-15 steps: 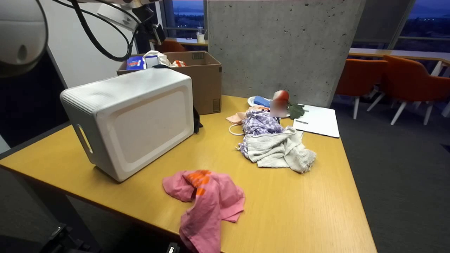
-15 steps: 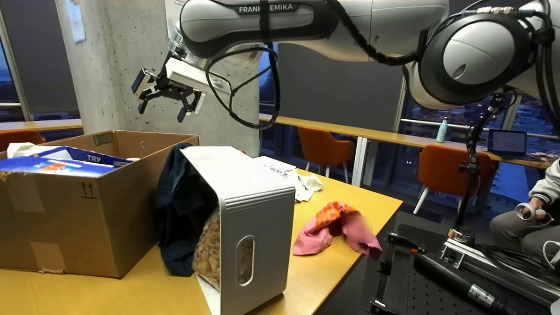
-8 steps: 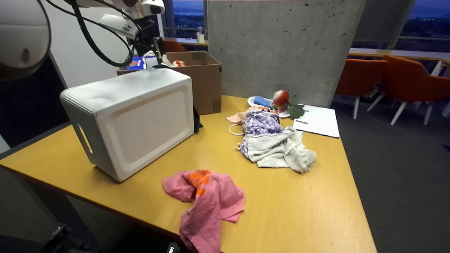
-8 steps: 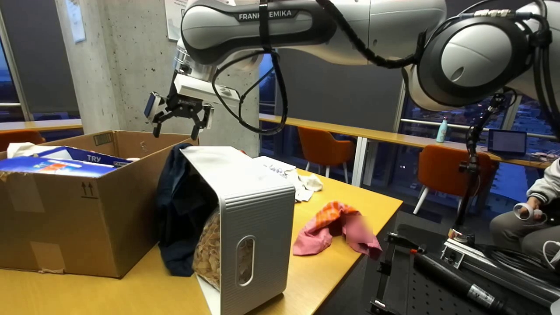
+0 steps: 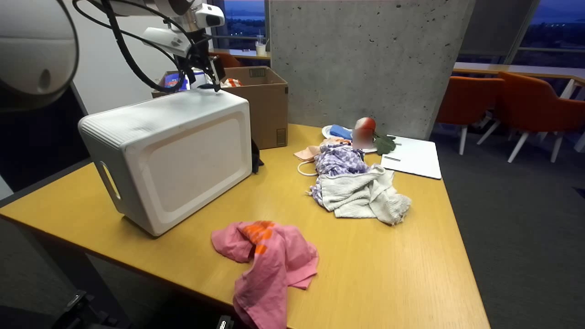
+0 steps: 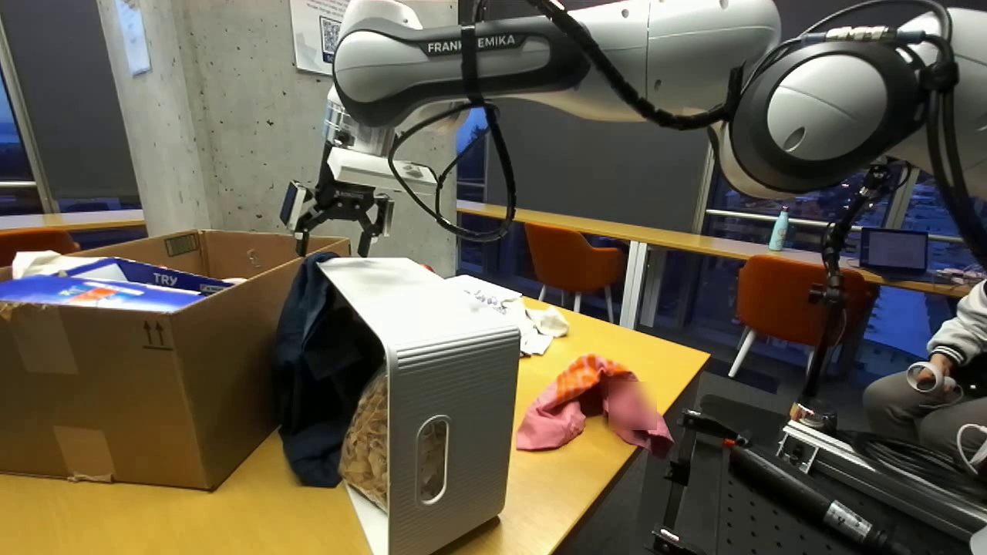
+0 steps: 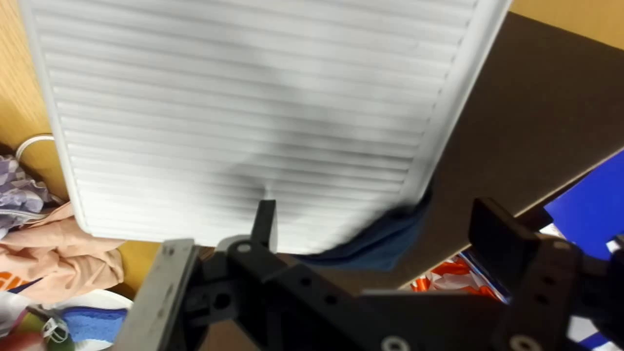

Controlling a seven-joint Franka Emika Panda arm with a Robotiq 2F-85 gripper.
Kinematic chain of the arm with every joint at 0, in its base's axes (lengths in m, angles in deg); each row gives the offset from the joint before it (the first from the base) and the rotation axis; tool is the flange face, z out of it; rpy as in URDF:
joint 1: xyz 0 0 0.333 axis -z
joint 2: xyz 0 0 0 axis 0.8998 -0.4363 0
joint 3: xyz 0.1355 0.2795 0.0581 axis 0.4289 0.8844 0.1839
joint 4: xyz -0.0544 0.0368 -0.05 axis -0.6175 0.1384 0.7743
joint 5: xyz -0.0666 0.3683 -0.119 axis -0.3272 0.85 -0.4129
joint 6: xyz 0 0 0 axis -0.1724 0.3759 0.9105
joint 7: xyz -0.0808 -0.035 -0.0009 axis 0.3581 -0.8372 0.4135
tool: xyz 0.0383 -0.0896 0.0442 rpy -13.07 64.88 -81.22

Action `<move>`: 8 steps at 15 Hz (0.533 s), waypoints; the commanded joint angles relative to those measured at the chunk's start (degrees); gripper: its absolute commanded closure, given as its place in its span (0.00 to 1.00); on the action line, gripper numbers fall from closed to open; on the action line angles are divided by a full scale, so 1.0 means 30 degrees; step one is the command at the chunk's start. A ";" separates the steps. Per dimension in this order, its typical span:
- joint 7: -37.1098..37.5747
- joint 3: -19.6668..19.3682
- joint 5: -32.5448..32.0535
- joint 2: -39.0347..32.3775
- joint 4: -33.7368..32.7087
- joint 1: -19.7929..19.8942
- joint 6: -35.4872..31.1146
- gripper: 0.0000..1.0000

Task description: Pick up the pink shirt and put it on the table, pick up the black shirt and put it on the white basket

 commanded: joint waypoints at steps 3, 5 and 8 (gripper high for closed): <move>-0.0169 -0.0388 -0.0454 -0.0707 -0.0909 -0.0437 -0.0655 0.00; -0.0130 -0.0494 -0.0518 -0.0714 -0.0942 -0.0518 -0.1119 0.00; -0.0158 -0.0586 -0.0520 -0.0764 -0.0884 -0.0516 -0.1662 0.00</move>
